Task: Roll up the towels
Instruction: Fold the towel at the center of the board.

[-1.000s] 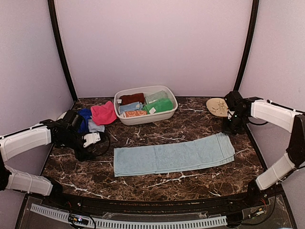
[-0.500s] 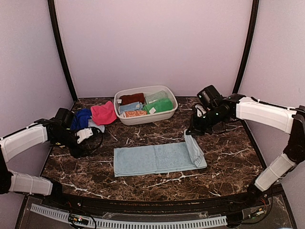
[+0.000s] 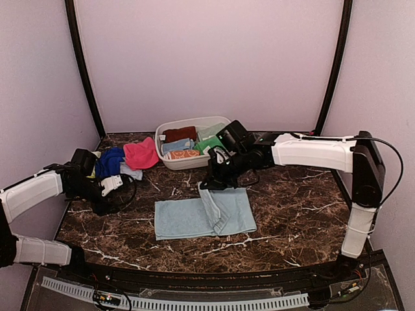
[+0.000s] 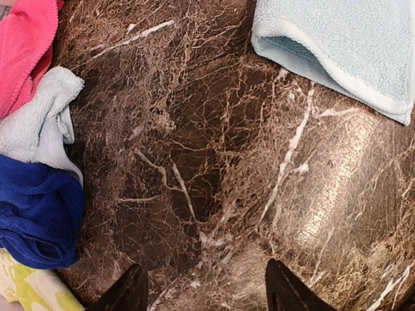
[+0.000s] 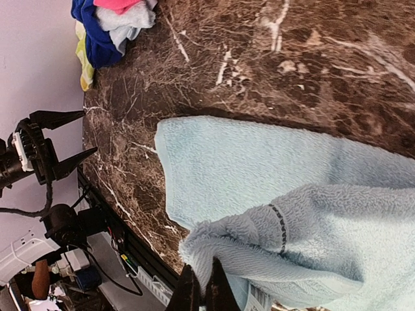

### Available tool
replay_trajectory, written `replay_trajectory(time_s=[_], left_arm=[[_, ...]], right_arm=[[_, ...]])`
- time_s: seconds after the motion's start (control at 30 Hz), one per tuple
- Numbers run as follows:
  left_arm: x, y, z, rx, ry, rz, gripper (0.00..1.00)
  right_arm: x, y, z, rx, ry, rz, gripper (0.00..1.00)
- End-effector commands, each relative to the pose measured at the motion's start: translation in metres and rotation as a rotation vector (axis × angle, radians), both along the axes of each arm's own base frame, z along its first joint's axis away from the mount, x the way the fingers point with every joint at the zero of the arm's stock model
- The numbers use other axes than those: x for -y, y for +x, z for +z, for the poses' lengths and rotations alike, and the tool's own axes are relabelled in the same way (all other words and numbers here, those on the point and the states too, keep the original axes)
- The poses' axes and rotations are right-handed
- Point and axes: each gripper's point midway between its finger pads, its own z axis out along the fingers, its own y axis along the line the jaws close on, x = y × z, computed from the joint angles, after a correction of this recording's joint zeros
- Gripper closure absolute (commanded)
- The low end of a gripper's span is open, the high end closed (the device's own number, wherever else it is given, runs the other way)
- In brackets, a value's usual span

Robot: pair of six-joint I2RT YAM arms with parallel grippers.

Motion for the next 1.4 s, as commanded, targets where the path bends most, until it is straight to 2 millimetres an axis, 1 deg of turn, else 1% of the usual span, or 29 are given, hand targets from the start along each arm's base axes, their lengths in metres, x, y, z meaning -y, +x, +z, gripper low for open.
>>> replay_trajectory(time_s=[0.0,0.13,0.33,0.43,0.53,0.6,0.77,0.83,0.9,1.07,1.23,1.37], left_arm=[[-0.001,-0.007,-0.002,-0.008,-0.009,-0.013,0.36],[-0.003,-0.008,-0.003,-0.005,-0.005,-0.010,0.37],[-0.005,-0.008,-0.003,0.002,0.006,-0.013,0.37],[-0.005,-0.007,-0.002,0.006,0.005,-0.009,0.37],[-0.005,-0.007,-0.002,0.003,0.007,-0.007,0.37],[-0.006,-0.007,-0.002,0.005,0.009,-0.006,0.37],[-0.007,-0.007,0.000,0.016,0.014,-0.004,0.37],[-0.007,-0.007,0.000,0.018,0.015,-0.005,0.36],[-0.007,-0.007,0.000,0.019,0.015,-0.005,0.36],[-0.005,-0.005,0.001,0.019,0.002,-0.002,0.35],[-0.003,-0.006,0.000,0.016,-0.009,-0.004,0.35],[-0.002,-0.005,-0.001,0.019,-0.014,-0.006,0.34]], right_arm=[[-0.040,-0.005,0.005,-0.006,0.073,0.054,1.00],[-0.061,-0.007,0.001,-0.016,0.091,0.081,1.00],[-0.075,-0.004,0.012,-0.011,0.144,0.082,1.00],[-0.082,-0.006,0.009,-0.019,0.145,0.092,1.00],[-0.090,-0.007,0.002,-0.028,0.134,0.101,1.00],[-0.095,-0.004,-0.002,-0.024,0.128,0.094,1.00],[-0.107,0.002,-0.029,-0.050,0.106,0.081,1.00],[-0.115,0.004,-0.038,-0.057,0.106,0.085,0.93],[-0.127,0.002,-0.042,-0.069,0.128,0.100,0.89],[-0.152,0.004,-0.041,-0.085,0.193,0.112,0.87],[-0.157,0.002,-0.039,-0.096,0.220,0.116,0.87],[-0.160,-0.003,-0.038,-0.137,0.270,0.119,0.80]])
